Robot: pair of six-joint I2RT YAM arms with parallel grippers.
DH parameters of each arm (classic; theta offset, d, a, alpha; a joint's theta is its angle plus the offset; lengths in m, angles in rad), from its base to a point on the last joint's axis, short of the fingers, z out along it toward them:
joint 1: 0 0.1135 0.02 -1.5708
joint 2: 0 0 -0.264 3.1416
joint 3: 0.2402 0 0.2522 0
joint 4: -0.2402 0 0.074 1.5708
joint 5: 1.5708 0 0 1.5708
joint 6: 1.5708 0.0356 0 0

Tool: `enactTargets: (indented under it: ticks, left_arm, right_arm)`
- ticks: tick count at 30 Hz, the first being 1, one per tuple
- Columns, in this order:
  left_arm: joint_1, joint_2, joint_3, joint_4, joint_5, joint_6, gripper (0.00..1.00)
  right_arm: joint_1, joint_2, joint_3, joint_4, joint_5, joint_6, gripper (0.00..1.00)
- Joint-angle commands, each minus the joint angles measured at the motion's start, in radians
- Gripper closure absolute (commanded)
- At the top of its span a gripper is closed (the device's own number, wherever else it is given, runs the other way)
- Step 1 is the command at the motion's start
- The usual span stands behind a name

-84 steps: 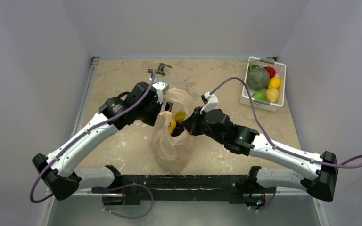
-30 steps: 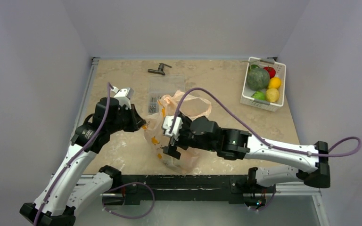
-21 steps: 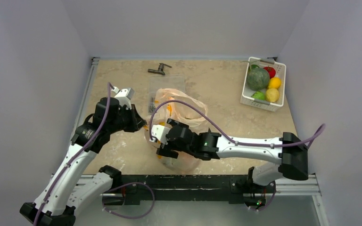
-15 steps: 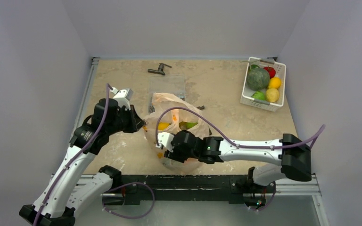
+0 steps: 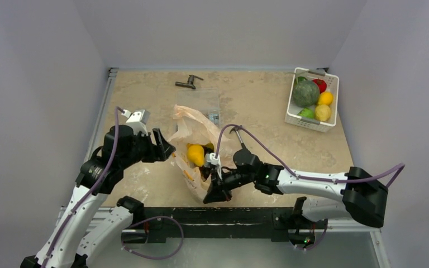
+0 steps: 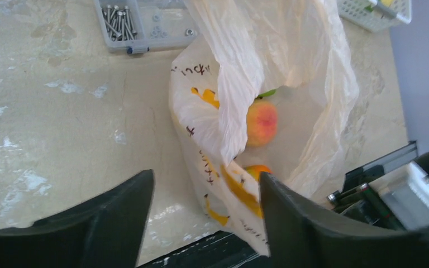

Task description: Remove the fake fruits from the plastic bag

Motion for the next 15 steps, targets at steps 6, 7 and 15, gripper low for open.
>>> enactTargets:
  ticks: [6, 7, 15]
  left_arm:
    - [-0.015, -0.092, -0.029, -0.11, 0.148, -0.241, 0.0]
    - [-0.038, -0.109, -0.057, -0.08, 0.146, -0.281, 0.0]
    - [-0.321, 0.029, -0.107, 0.008, -0.114, -0.368, 0.0]
  right_arm:
    - [-0.037, -0.031, 0.042, 0.071, 0.009, 0.127, 1.0]
    - [-0.037, -0.029, 0.046, 0.062, 0.026, 0.121, 1.0]
    - [0.013, 0.013, 0.098, -0.026, 0.108, 0.076, 1.0]
